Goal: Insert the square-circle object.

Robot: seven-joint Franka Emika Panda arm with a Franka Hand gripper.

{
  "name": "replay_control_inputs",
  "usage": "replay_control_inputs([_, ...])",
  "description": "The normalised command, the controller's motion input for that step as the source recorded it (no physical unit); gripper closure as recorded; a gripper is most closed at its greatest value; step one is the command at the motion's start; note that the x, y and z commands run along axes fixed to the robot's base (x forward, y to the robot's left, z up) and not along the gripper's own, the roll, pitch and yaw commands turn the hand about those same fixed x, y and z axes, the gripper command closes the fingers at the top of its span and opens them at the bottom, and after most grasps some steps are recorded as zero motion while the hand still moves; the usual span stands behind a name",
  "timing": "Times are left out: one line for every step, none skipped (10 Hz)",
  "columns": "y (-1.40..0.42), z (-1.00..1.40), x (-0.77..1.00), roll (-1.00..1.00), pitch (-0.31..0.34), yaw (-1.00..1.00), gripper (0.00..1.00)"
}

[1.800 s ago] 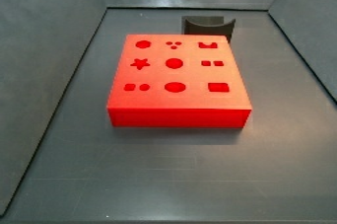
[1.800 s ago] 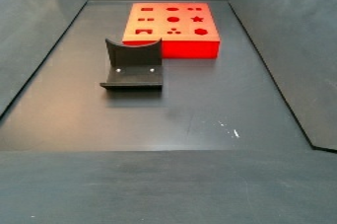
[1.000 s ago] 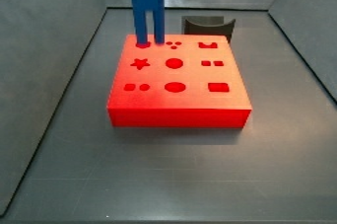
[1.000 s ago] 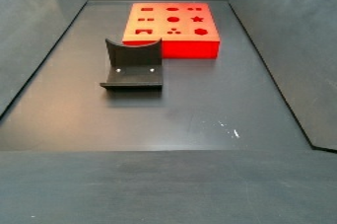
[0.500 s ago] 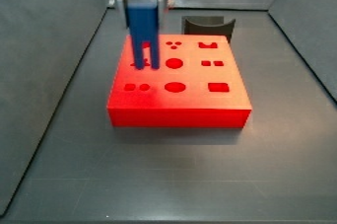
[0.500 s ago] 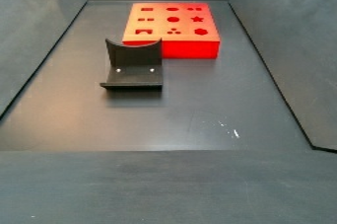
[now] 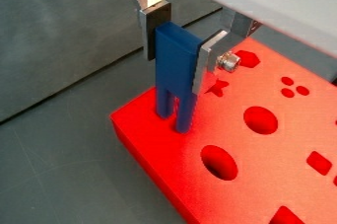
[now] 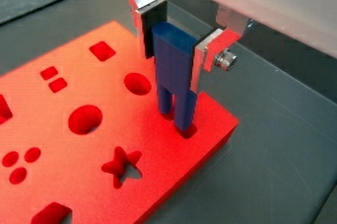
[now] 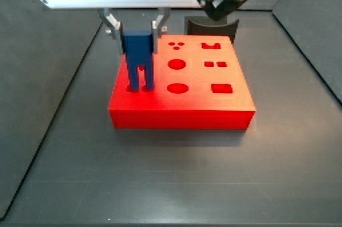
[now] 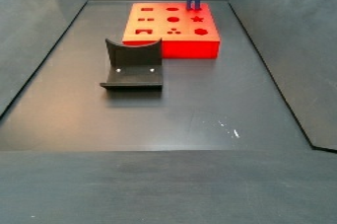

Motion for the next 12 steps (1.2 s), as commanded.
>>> replay_control_inputs([0.00, -0.09, -0.21, 0.00, 0.000, 0.00, 1.00])
replay_control_inputs([0.00, -0.04, -0.30, 0.00, -0.033, 0.00, 1.00])
replay_control_inputs([0.00, -0.07, -0.30, -0.02, -0.083, 0.00, 1.00])
replay_control_inputs([0.00, -0.12, 0.00, -0.03, -0.096, 0.00, 1.00])
replay_control_inputs([0.00, -0.27, 0.10, -0.06, -0.113, 0.00, 1.00])
replay_control_inputs([0.00, -0.51, 0.23, -0.06, -0.139, 0.03, 1.00])
replay_control_inputs([0.00, -0.66, 0.25, -0.06, -0.139, 0.04, 1.00])
replay_control_inputs([0.00, -0.71, 0.15, -0.01, -0.144, 0.00, 1.00])
replay_control_inputs([0.00, -0.69, 0.00, 0.00, -0.131, 0.00, 1.00])
replay_control_inputs([0.00, -0.72, -0.21, 0.06, -0.129, -0.07, 1.00])
replay_control_inputs([0.00, -0.89, -0.27, 0.10, -0.139, -0.07, 1.00])
replay_control_inputs([0.00, -0.97, -0.09, 0.09, -0.123, -0.04, 1.00])
